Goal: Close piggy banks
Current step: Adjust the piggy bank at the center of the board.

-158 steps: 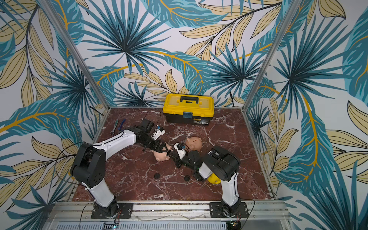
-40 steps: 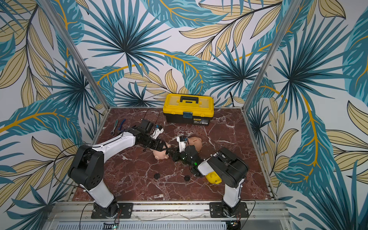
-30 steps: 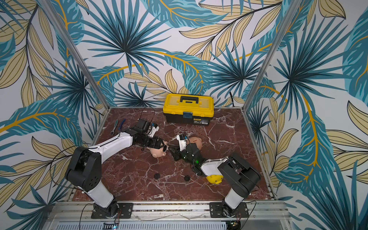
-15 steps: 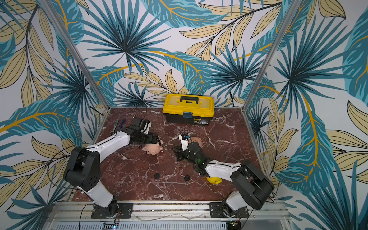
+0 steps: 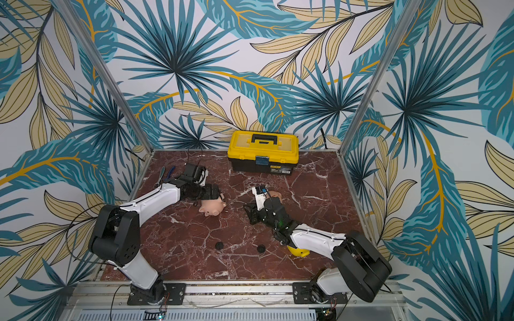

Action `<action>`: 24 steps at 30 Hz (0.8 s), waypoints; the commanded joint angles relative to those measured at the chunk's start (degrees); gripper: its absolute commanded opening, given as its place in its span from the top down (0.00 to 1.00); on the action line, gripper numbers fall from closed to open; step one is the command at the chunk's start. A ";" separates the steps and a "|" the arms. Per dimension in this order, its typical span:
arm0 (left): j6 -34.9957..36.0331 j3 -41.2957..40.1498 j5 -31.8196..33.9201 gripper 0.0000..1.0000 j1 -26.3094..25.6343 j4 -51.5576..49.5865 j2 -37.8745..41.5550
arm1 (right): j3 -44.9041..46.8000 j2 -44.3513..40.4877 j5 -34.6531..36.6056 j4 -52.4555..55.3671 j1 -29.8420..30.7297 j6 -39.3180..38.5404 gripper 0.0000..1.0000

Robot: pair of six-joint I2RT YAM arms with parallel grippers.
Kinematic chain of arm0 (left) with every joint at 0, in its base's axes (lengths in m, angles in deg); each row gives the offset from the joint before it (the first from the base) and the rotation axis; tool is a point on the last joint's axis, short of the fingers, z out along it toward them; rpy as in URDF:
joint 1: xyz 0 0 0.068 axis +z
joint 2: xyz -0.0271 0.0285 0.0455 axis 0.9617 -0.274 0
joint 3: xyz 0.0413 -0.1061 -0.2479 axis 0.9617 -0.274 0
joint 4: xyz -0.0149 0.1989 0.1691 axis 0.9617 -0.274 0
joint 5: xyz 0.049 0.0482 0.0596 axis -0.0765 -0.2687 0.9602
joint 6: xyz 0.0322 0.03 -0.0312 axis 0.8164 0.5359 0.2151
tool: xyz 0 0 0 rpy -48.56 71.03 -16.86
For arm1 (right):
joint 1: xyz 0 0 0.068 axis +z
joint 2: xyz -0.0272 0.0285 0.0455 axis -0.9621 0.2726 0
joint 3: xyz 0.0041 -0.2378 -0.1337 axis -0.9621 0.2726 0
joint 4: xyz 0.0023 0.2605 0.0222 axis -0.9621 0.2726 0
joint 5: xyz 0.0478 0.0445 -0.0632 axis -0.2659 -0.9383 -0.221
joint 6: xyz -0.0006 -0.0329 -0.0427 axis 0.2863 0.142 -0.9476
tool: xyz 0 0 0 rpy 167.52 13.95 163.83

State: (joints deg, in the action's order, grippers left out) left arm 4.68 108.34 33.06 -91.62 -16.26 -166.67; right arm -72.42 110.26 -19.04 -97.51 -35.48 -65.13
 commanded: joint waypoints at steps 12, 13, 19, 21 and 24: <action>-1.05 3.10 5.39 0.00 -4.45 -10.78 11.68 | -4.03 -4.39 0.18 10.53 -0.99 -2.82 0.75; -2.04 2.34 6.03 0.00 -5.68 -10.75 12.67 | -4.23 -4.77 0.06 11.08 -1.13 -2.70 0.73; -11.10 -3.55 15.72 0.00 -15.15 -10.66 16.85 | -7.33 -7.78 1.45 19.48 -1.62 -2.93 0.67; -14.25 -5.27 17.32 0.00 -17.64 -10.50 16.80 | -8.84 -9.16 2.87 23.62 -1.87 -3.10 0.66; -17.07 -7.79 19.00 0.00 -20.13 -9.60 15.74 | -10.47 -11.53 5.27 28.69 -2.15 -3.22 0.63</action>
State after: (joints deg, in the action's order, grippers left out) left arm -7.10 103.66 47.53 -110.37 -25.50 -150.30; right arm -81.18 101.17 -16.81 -76.23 -37.25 -67.53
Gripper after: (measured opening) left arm 0.995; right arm 0.358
